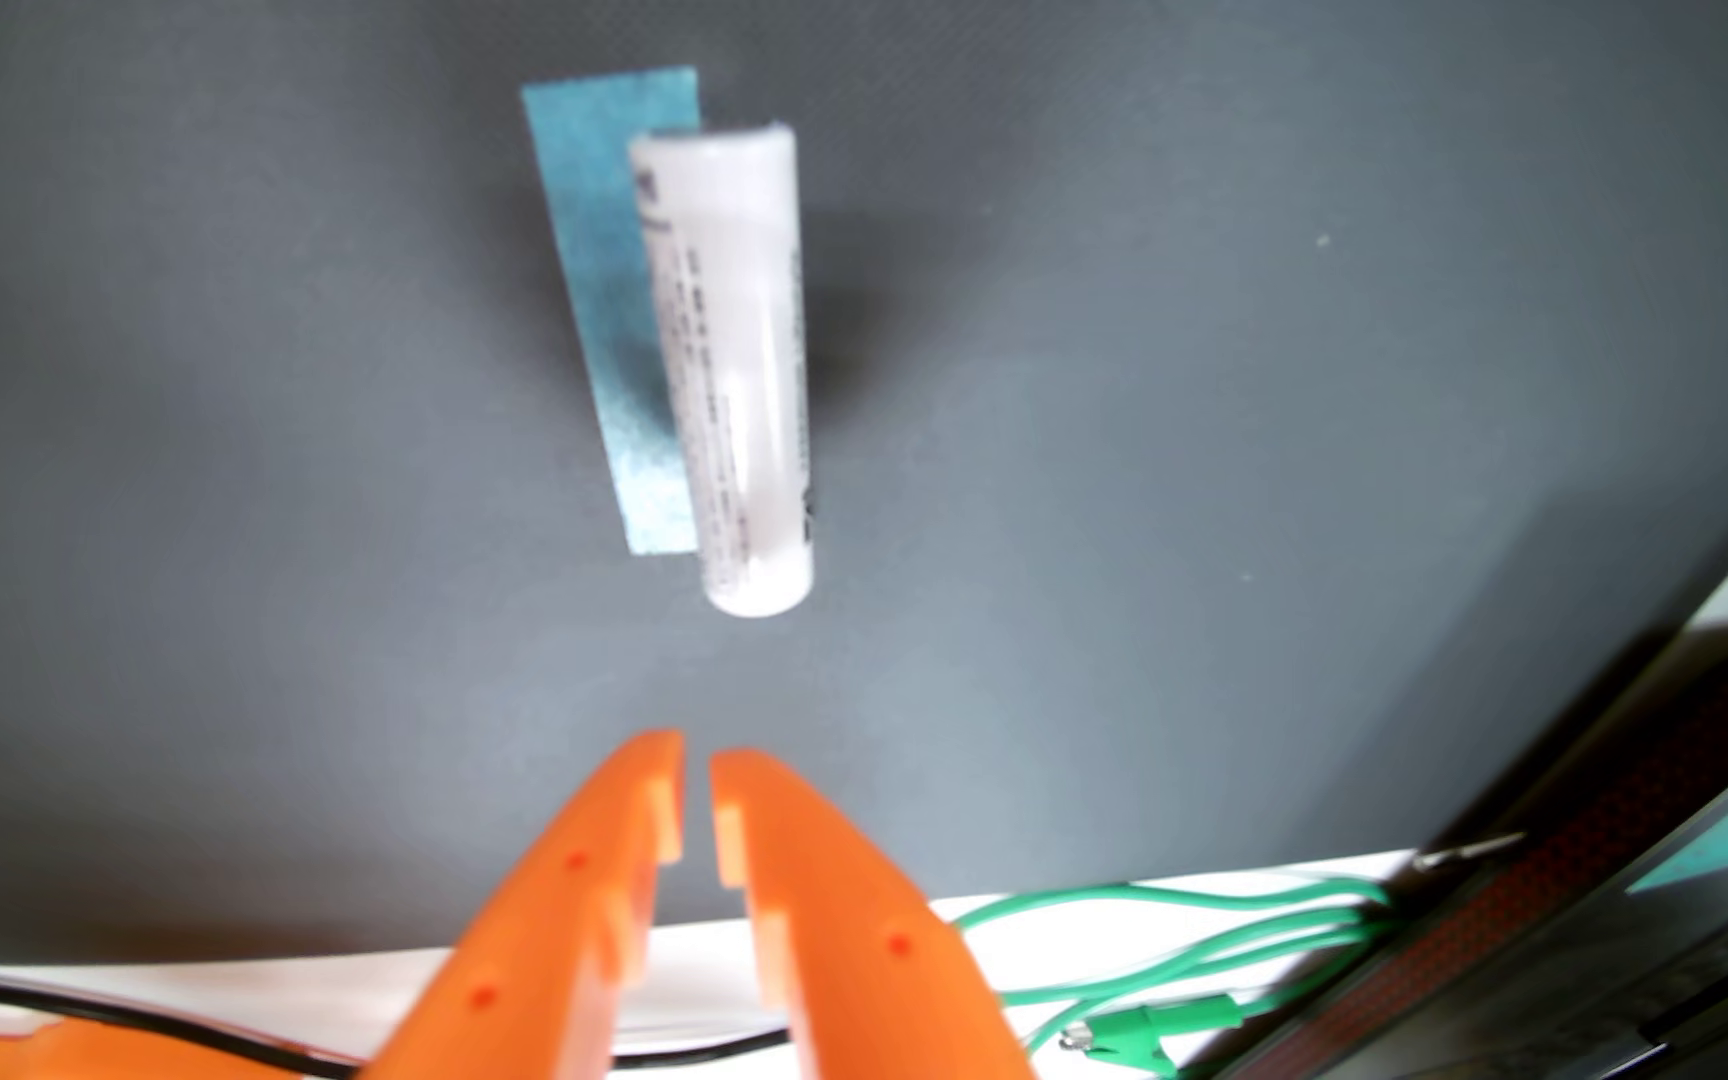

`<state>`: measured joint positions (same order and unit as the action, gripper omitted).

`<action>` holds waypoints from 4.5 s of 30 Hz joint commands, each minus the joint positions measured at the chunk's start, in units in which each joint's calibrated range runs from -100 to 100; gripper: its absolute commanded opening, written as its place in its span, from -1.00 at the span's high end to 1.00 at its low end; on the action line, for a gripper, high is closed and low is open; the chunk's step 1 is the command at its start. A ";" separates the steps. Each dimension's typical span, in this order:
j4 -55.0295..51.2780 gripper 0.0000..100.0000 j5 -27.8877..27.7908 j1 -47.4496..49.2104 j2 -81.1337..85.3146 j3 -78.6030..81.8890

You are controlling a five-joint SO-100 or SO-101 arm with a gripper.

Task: Insert Battery

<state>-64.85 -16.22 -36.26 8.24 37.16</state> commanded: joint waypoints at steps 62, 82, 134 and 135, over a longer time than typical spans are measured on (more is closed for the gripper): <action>1.35 0.77 -2.78 2.73 -7.36 1.16; 4.65 0.78 -4.94 -1.41 -7.44 3.68; -1.62 0.97 4.22 8.98 2.98 -0.02; -1.70 0.97 4.63 9.81 3.56 0.25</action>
<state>-66.11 -13.00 -29.21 8.07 37.16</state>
